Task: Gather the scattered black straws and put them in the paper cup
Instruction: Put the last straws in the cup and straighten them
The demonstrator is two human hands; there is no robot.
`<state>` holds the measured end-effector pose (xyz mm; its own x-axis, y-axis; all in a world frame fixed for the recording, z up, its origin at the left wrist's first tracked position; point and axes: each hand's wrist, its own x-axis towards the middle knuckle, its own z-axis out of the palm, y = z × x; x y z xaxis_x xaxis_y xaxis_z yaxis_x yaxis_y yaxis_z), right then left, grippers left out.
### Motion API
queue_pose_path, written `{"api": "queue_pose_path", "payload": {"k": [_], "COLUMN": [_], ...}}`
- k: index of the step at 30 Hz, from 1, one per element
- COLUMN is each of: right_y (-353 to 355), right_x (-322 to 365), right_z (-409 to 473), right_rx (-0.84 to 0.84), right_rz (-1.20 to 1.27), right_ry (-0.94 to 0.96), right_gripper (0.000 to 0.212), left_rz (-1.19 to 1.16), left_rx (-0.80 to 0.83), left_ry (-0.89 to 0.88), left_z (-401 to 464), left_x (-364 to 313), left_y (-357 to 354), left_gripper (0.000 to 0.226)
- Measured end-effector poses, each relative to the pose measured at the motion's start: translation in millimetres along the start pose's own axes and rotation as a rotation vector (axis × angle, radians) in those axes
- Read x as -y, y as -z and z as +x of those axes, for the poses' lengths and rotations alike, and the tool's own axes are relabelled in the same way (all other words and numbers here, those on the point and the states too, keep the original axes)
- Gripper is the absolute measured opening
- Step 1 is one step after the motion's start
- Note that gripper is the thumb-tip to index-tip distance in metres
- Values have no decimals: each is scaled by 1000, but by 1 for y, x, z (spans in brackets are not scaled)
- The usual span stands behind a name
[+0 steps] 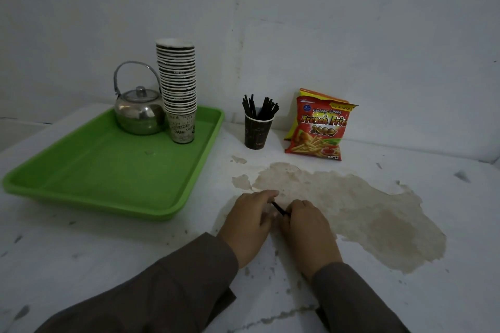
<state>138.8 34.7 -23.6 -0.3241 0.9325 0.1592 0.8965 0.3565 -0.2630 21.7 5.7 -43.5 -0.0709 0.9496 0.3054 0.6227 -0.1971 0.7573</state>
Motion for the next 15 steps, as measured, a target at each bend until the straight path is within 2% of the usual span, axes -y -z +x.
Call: {"api": "queue_pose_path", "payload": {"k": [5, 7, 9, 15], "right_y": [5, 9, 13, 35], "right_x": [3, 5, 6, 14], "right_z": [-6, -9, -10, 6], "right_rx": [-42, -54, -56, -20], "right_rz": [372, 485, 571, 764], "right_ry": [-41, -28, -27, -5], "right_gripper": [15, 11, 11, 17], "left_rz": [-346, -552, -658, -820], "left_rx": [-115, -131, -130, -167], "left_ry": [150, 221, 275, 233], "left_z": [1, 2, 4, 21], "left_x": [-12, -15, -16, -24], "left_y": [1, 7, 14, 37], "left_gripper": [34, 33, 33, 28]}}
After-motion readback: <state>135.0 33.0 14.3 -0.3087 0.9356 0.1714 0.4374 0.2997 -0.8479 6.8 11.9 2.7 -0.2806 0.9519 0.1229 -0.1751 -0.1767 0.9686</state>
